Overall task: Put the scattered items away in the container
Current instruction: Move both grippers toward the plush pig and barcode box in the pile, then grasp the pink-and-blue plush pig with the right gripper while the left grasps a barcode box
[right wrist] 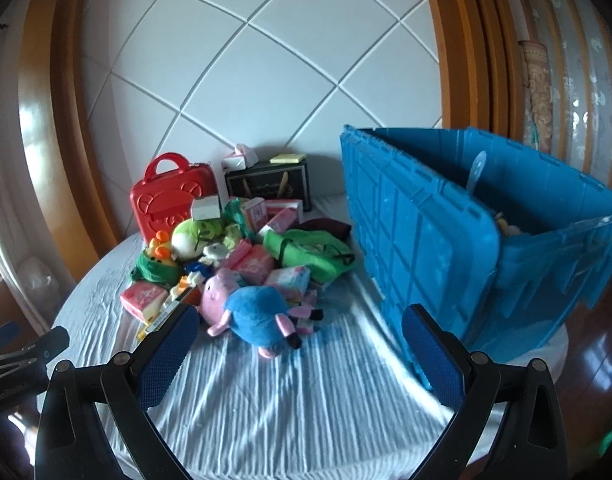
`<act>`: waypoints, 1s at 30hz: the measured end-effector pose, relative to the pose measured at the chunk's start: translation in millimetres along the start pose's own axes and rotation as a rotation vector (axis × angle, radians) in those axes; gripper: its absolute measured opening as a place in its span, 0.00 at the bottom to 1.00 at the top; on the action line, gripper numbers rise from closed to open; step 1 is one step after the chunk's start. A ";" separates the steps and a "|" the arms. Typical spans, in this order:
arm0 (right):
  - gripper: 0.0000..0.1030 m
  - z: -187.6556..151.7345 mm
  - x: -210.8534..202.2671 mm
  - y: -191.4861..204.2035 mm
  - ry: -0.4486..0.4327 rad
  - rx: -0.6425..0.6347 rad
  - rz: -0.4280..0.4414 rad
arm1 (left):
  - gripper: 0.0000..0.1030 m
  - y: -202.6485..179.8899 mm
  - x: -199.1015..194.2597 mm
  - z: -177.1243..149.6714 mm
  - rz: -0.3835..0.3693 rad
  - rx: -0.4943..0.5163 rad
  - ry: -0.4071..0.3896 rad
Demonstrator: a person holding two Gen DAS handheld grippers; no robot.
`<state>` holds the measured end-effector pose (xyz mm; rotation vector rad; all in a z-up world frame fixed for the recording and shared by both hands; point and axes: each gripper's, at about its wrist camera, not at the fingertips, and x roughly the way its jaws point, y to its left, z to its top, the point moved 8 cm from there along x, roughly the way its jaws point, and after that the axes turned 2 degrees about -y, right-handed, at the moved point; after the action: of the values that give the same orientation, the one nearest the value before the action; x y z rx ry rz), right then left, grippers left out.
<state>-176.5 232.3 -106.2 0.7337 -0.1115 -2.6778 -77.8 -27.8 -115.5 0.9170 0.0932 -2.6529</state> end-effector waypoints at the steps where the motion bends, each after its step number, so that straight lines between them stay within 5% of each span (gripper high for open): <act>1: 1.00 -3.7 7.3 3.8 0.018 0.003 0.017 | 1.00 9.4 9.5 -3.0 0.028 0.000 0.021; 4: 1.00 -13.6 29.5 16.1 0.055 -0.016 0.038 | 1.00 33.5 39.9 -8.6 0.076 -0.009 0.068; 11: 1.00 -28.4 95.4 35.7 0.146 -0.027 -0.025 | 1.00 53.6 119.9 -7.8 0.019 0.004 0.150; 18: 1.00 -45.1 163.3 55.6 0.262 -0.024 -0.091 | 0.99 13.1 202.9 -8.5 -0.111 0.133 0.245; 22: 1.00 -61.8 187.7 58.1 0.331 -0.045 -0.125 | 0.85 -12.1 240.8 -16.5 -0.168 0.177 0.299; 30: 1.00 -80.5 237.7 61.1 0.444 -0.094 -0.053 | 0.53 -36.5 287.1 -33.5 -0.148 0.147 0.403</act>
<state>-306.2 90.7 -278.9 1.2893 0.1480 -2.4777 -281.8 -70.5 -319.0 1.5385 0.0628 -2.5917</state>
